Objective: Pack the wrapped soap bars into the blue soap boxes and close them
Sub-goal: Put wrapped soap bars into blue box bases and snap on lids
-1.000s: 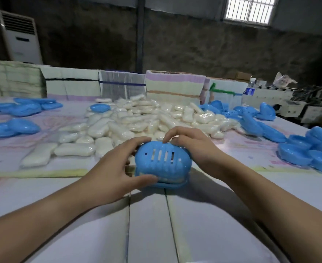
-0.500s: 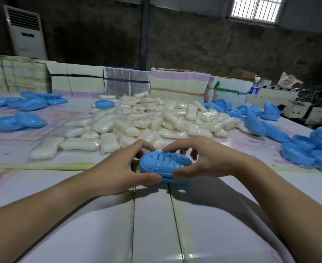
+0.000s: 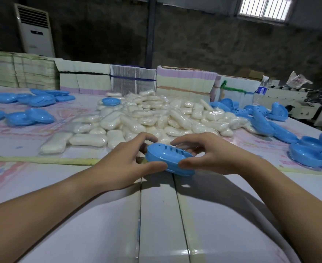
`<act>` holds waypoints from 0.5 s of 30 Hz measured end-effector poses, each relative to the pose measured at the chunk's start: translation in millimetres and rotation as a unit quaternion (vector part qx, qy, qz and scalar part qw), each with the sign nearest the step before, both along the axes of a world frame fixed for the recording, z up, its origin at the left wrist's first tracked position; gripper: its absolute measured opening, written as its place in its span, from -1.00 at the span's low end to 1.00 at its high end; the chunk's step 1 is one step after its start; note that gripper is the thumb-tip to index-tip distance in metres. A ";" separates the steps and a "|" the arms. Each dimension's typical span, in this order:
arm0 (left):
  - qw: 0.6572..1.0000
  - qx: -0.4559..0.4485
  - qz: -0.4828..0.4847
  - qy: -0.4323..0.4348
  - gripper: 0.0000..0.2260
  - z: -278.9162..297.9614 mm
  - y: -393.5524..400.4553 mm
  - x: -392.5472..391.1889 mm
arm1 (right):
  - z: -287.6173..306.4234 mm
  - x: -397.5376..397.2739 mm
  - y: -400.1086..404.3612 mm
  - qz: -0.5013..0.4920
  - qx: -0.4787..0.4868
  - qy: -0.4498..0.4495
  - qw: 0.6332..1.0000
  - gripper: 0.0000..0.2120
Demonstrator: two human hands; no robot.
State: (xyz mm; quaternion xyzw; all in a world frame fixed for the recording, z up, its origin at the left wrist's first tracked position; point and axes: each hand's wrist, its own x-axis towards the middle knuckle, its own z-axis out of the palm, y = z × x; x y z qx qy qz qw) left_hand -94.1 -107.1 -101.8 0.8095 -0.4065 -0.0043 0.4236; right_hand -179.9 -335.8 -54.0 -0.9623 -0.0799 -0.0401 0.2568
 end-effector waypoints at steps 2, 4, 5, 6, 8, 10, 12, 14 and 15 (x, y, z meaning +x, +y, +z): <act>1.000 -0.004 0.004 0.005 -0.62 0.6 -0.5 -0.3 | -0.7 0.5 -2.9 0.005 0.039 0.017 0.999 -0.59; 1.000 -0.011 0.014 0.012 -0.64 0.8 -0.3 -0.2 | -1.5 0.7 -4.7 0.016 0.077 0.041 0.996 -0.57; 1.000 -0.014 0.019 0.012 -0.65 0.5 0.1 -0.3 | -1.7 0.6 -4.6 0.020 0.092 0.051 0.994 -0.55; 1.000 -0.016 0.022 0.012 -0.67 0.2 0.3 -0.2 | -1.9 0.7 -4.1 0.023 0.103 0.058 0.993 -0.54; 0.999 -0.027 0.024 0.023 -0.71 0.0 -0.4 0.7 | -3.2 1.0 -2.0 0.028 0.091 0.052 0.994 -0.51; 0.998 -0.044 0.029 0.043 -0.68 0.6 -0.3 1.2 | -4.2 1.6 3.5 0.026 0.047 0.026 0.998 -0.52; 0.996 -0.055 0.039 0.062 -0.60 0.9 0.0 2.7 | -5.8 3.5 9.7 0.020 0.038 -0.001 0.999 -0.57; 0.991 -0.089 0.041 0.094 -0.58 2.4 -0.8 2.5 | -9.8 6.6 14.0 0.010 0.042 -0.033 0.999 -0.59; 0.986 -0.113 0.043 0.115 -0.54 4.0 -1.4 1.1 | -12.3 7.8 16.5 0.001 0.049 -0.050 0.998 -0.59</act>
